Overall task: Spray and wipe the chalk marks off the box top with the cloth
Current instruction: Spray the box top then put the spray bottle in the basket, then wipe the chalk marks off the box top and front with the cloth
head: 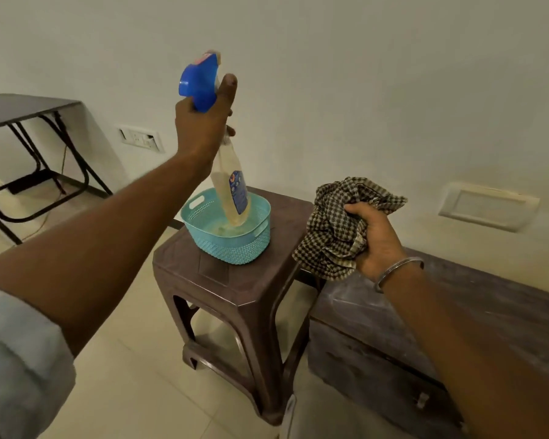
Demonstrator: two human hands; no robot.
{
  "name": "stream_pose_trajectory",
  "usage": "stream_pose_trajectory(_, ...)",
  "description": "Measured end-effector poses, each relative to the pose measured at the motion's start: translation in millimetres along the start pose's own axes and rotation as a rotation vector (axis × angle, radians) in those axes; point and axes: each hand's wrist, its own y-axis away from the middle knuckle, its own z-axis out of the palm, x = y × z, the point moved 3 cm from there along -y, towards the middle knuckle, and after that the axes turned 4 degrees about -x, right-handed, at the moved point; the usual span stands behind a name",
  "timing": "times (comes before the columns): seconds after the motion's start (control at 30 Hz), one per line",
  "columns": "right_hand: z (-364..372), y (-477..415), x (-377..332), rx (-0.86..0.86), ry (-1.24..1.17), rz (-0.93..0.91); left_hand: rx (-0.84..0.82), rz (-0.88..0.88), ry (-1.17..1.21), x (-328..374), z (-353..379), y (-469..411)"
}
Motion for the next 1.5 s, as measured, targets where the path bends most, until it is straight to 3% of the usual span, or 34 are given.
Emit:
stream_pose_trajectory(0.27,-63,-5,12,0.159,0.161,0.031,0.086,-0.153,-0.030,-99,-1,6)
stream_pose_trajectory(0.57,-121,13,20,0.258,0.167,0.049,-0.037,-0.188,-0.071,-105,13,5)
stream_pose_trajectory(0.7,-146,27,20,0.328,0.181,0.034,-0.005,-0.231,-0.123,-106,14,20)
stream_pose_trajectory(0.8,-161,38,16,0.363,0.197,0.016,0.244,-0.118,-0.224,-98,3,50)
stream_pose_trajectory(0.87,-171,48,11,0.389,0.205,0.002,0.420,0.075,-0.281,-83,4,87)
stream_pose_trajectory(0.93,-185,59,6,0.429,0.209,-0.009,0.401,0.229,-0.285,-73,24,134)
stream_pose_trajectory(1.03,-208,75,0,0.472,0.227,-0.011,0.165,0.220,-0.237,-77,70,196)
stream_pose_trajectory(1.13,-229,90,-4,0.498,0.305,-0.017,-0.067,0.091,-0.197,-103,115,240)
stream_pose_trajectory(1.23,-241,99,-7,0.521,0.469,-0.080,-0.197,-0.219,-0.182,-151,140,266)
stream_pose_trajectory(1.4,-227,81,8,0.398,0.799,-0.123,-0.118,-0.713,-0.161,-206,142,274)
stream_pose_trajectory(1.5,-206,48,30,0.282,1.085,-0.147,-0.081,-0.900,-0.173,-238,143,257)
